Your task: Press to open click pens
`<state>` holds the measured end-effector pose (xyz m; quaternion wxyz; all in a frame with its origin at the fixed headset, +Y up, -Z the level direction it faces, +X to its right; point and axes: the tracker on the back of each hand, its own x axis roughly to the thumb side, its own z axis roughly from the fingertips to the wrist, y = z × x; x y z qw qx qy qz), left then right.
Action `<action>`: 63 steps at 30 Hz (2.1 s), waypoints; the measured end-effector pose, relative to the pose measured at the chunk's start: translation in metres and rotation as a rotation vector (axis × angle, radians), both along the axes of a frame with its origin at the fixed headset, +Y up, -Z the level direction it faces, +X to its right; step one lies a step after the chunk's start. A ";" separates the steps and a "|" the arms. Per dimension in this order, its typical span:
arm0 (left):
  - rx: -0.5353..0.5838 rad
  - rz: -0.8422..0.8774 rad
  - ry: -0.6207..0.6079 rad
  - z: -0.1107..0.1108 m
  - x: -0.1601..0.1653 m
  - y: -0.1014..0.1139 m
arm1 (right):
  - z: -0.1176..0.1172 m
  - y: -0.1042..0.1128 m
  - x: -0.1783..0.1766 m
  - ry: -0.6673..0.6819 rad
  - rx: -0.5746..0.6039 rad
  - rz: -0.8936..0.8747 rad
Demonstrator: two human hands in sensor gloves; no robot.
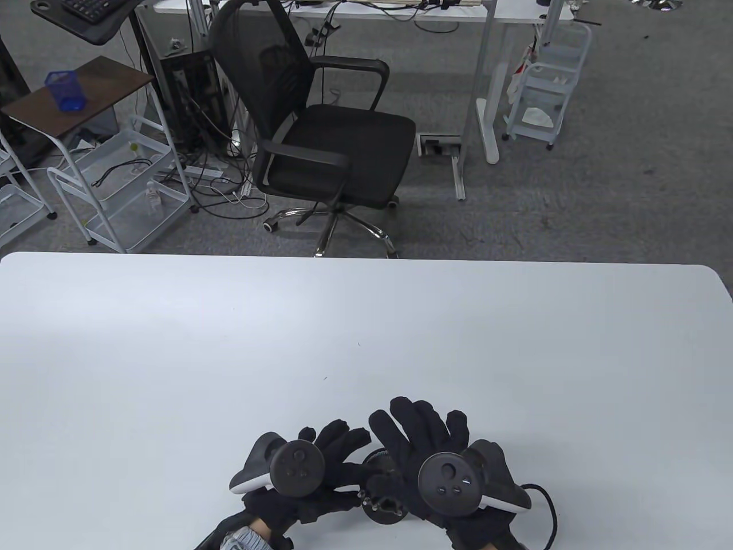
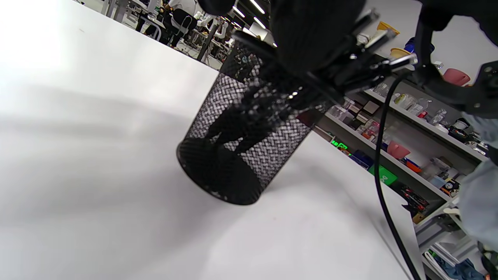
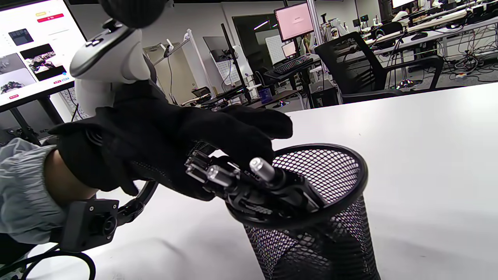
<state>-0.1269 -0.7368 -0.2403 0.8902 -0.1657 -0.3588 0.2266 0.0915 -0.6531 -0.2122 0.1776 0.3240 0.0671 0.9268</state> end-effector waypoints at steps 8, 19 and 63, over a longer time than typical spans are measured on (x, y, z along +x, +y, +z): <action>0.011 0.014 0.001 0.001 0.002 -0.002 | 0.001 0.001 0.000 0.000 0.002 -0.001; 0.022 0.056 0.020 0.001 0.005 -0.003 | 0.000 0.000 0.000 -0.005 -0.001 -0.002; -0.412 1.263 0.025 -0.015 -0.078 0.022 | 0.003 0.004 0.002 -0.009 0.021 -0.014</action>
